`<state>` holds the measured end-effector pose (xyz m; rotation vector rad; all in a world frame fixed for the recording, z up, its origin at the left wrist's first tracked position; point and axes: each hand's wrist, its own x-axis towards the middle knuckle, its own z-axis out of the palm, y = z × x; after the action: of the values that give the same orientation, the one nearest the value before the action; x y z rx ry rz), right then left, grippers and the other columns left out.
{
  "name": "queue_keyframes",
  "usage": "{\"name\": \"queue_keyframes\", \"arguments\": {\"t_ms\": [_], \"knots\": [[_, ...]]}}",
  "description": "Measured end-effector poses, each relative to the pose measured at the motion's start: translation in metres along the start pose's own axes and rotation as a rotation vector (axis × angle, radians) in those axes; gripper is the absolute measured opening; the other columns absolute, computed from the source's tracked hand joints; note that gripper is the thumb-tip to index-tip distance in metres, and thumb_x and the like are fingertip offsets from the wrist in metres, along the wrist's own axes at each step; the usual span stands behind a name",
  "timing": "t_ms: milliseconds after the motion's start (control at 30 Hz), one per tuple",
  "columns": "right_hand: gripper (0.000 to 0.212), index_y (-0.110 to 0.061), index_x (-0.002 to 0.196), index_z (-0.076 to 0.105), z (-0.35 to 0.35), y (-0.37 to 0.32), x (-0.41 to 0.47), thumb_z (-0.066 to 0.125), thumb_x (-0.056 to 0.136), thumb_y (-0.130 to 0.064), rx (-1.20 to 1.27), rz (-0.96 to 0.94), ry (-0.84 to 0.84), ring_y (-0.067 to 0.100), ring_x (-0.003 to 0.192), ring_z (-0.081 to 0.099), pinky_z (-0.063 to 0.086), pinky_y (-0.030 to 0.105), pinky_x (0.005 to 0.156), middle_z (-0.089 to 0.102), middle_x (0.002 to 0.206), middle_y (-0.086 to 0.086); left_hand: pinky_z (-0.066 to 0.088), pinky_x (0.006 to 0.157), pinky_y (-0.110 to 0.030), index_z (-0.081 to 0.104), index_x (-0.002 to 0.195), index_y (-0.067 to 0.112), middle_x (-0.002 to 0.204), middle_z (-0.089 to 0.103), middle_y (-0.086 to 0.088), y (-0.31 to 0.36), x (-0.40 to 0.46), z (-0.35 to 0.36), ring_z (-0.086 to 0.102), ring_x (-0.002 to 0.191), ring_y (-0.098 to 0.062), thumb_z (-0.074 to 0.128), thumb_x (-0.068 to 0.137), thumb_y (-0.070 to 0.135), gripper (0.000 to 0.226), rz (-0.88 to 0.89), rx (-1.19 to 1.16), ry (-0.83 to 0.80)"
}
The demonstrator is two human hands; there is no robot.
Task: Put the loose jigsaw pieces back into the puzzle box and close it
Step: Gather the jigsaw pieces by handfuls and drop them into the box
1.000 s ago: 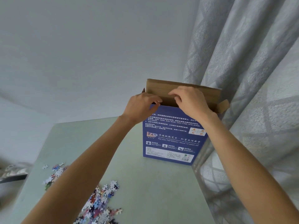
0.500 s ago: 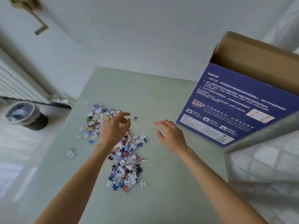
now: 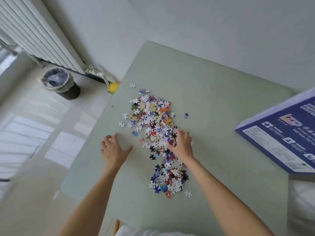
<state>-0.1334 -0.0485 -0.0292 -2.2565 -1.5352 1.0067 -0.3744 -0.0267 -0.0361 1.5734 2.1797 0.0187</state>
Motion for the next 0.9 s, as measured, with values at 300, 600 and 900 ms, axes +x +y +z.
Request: {"name": "queue_keyframes", "arguments": {"t_ms": [300, 600, 900], "knots": [[0.096, -0.034, 0.147, 0.017, 0.005, -0.021, 0.045, 0.077, 0.072, -0.038, -0.292, -0.137, -0.044, 0.029, 0.129, 0.026, 0.033, 0.037, 0.102, 0.018, 0.148, 0.011, 0.030, 0.105, -0.030, 0.025, 0.143, 0.014, 0.137, 0.029, -0.009, 0.029, -0.008, 0.023, 0.028, 0.123, -0.023, 0.068, 0.079, 0.038, 0.081, 0.292, -0.243, -0.096], [0.075, -0.035, 0.137, 0.034, 0.005, -0.024, 0.034, 0.075, 0.075, -0.034, -0.398, -0.237, -0.188, 0.021, 0.112, 0.043, 0.049, 0.029, 0.080, 0.035, 0.129, 0.007, 0.033, 0.103, -0.031, 0.025, 0.142, 0.018, 0.135, 0.034, -0.007, 0.065, 0.002, 0.035, 0.032, 0.122, -0.025, 0.077, 0.070, 0.037, 0.092, 0.450, -0.098, -0.206], [0.046, -0.027, 0.125, 0.052, 0.000, -0.007, 0.005, 0.068, 0.082, -0.032, -0.283, -0.226, -0.079, -0.002, 0.060, 0.036, 0.050, 0.031, 0.077, 0.052, 0.119, 0.002, 0.039, 0.094, -0.031, 0.049, 0.127, 0.021, 0.125, 0.048, -0.004, 0.059, -0.006, 0.038, 0.046, 0.113, -0.023, 0.069, 0.081, 0.029, 0.051, 0.520, -0.148, -0.199]]}}
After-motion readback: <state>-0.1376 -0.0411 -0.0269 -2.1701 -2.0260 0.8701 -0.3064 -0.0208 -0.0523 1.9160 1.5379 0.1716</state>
